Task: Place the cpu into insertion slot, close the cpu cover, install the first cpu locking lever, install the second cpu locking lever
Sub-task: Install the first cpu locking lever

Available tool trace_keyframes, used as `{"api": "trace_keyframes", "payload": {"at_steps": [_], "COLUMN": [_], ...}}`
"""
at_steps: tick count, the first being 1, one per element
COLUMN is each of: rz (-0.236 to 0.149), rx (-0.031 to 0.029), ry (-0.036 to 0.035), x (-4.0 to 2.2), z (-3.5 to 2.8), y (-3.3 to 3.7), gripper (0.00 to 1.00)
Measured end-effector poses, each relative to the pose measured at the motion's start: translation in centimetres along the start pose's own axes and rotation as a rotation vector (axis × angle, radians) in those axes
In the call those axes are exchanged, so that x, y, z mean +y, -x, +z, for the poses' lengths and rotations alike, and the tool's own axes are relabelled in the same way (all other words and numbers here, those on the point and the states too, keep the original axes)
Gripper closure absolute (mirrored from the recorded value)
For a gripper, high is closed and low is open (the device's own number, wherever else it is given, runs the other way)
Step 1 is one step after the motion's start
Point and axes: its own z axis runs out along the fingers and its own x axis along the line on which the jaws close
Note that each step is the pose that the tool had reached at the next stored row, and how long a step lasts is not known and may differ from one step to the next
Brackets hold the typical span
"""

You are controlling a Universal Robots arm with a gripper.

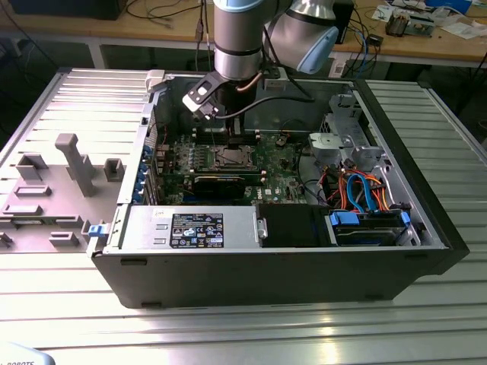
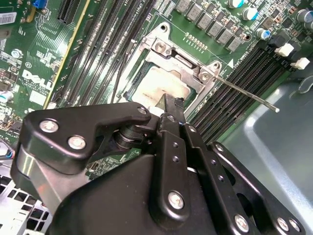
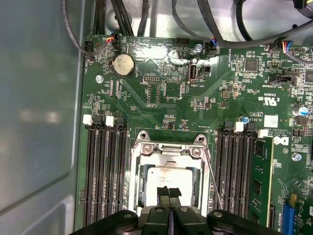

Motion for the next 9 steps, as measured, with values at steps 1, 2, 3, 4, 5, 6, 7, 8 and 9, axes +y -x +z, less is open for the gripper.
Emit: {"api": "trace_keyframes", "payload": {"at_steps": [1,2,3,4,5,6,7,8,9], "rz": [0.000,0.000,0.000,0.000,0.000,0.000,0.000,0.000,0.000], "rx": [0.0000,0.0000,0.0000,0.0000,0.0000,0.0001,0.0001,0.0000,0.0000], "ry": [-0.0001,0.0000,0.0000,0.0000,0.0000,0.0000,0.0000,0.0000,0.0000], "x": [0.00,0.00,0.00,0.00,0.01,0.00,0.01,0.00,0.01], "z": [-0.08,-0.15,-0.19,-0.27,-0.34,-0.42,-0.46,-0.51,-0.58], "y": [0.00,0.00,0.00,0.00,-0.01,-0.01,-0.01,-0.01,-0.01], "gripper": [0.89,0.89,0.89,0.89,0.89,0.89,0.89,0.89,0.89]}}
